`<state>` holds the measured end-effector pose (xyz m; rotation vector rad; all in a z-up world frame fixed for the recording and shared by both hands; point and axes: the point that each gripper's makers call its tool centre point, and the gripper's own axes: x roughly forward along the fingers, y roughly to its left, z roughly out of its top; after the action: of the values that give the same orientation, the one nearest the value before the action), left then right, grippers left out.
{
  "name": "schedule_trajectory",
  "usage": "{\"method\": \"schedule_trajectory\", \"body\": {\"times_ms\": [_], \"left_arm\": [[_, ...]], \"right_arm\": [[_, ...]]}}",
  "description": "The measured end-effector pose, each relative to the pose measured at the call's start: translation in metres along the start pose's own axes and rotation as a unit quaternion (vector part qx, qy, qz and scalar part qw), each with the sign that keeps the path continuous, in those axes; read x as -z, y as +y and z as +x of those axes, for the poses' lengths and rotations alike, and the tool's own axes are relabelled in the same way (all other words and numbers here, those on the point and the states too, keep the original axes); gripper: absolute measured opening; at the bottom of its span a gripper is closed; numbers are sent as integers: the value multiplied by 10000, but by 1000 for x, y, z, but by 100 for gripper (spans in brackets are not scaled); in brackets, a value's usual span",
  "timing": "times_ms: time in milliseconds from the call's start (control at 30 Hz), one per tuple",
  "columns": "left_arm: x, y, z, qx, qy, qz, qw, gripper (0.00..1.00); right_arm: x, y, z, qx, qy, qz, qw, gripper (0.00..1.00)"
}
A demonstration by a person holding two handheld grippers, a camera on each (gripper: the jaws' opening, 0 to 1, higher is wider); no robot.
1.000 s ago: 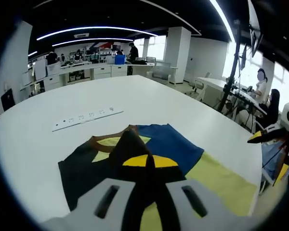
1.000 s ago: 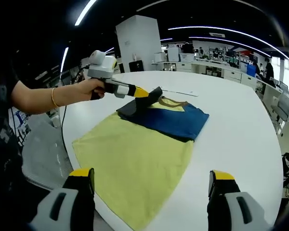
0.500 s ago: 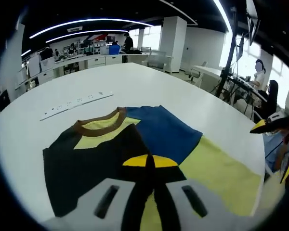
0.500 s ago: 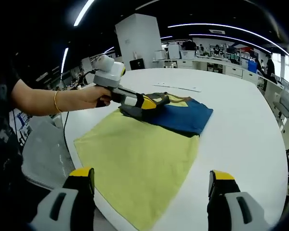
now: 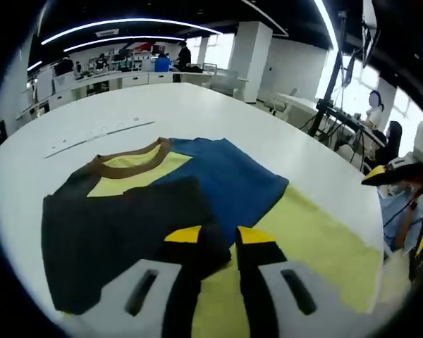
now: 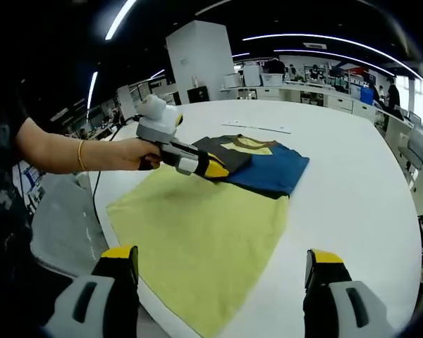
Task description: Fold the garment on the visible template until the final outline fits inside the template.
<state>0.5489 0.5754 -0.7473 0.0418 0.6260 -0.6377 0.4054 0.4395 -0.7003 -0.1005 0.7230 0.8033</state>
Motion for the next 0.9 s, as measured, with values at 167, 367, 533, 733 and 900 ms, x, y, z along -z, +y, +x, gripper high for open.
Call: {"method": "schedule_trajectory", "body": {"times_ms": [167,367,533,733,900], "left_arm": [[-5,11,-14,-84,-220,57,9997,49],[-10,24,-29,-215,-409,108,9989,73],[-14,34,-44,-269,-526,210,9980,87],[-14,45,-65,-385,-493,536,9966,99],[-8,56,-79,-452,-456,543,9965,99]], "right_arm": [[-5,0,3,-5,-75,28,10000,100],[-17,2,8,-71,-118,-85,9999,100],[-30,0,13,-101,-192,-166,9996,99],[-46,-2,23,-81,-303,-195,9993,96],[-57,-2,35,-87,-297,-256,9992,90]]}}
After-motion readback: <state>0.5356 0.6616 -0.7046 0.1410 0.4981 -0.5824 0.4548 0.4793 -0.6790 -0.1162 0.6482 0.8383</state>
